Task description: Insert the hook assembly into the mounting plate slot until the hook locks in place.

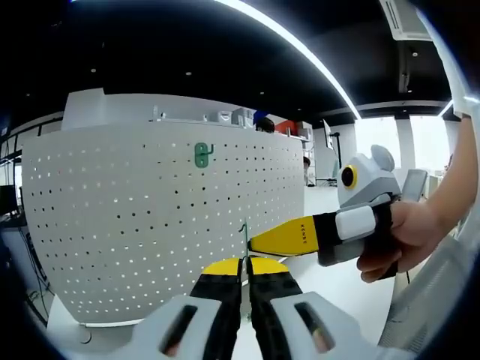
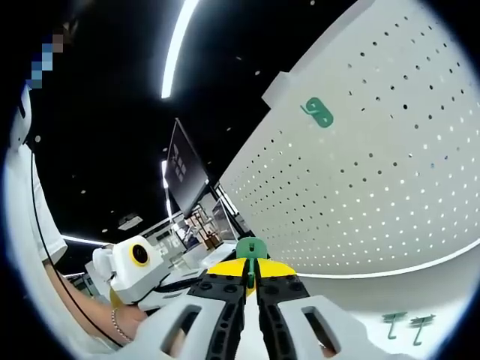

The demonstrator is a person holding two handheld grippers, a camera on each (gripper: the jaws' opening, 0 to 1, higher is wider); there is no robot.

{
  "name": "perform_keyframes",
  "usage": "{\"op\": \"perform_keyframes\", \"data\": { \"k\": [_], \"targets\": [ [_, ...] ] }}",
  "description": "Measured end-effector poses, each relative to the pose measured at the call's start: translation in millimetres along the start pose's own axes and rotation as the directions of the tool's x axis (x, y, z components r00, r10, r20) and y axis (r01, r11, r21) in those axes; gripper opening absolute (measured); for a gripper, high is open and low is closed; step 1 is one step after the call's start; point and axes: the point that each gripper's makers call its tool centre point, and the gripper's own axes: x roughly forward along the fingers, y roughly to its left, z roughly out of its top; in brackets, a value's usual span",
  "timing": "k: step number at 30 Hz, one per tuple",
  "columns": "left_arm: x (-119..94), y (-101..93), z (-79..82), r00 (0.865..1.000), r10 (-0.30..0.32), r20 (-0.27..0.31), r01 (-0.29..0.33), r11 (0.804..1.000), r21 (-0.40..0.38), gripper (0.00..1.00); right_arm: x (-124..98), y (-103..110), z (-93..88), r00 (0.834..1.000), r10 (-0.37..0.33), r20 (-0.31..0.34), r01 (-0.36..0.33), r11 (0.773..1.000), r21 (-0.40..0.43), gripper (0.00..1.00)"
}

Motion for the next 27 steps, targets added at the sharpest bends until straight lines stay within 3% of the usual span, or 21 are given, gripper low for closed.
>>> {"op": "perform_keyframes", "data": {
  "k": [10,24,27],
  "targets": [
    [0.4,-1.9,1.6,1.0,-0.005,0.004,0.005,1.0,0.0,0.02,-2.3,0.4,1.5,1.0,0.002,0.013,-0.002,0.999,0.037,0.01],
    [-1.0,-2.3,6.1,1.0,-0.007,0.011,0.006,1.0,0.011,0.03,-3.1,5.3,4.8,1.0,0.004,0.015,-0.004,1.0,0.01,0.0],
    [-1.8,-1.9,5.9,1.0,-0.009,0.006,0.009,1.0,-0.019,0.04,-2.3,6.7,4.7,1.0,0.008,0.008,-0.008,1.0,0.0,0.0]
  ]
}}
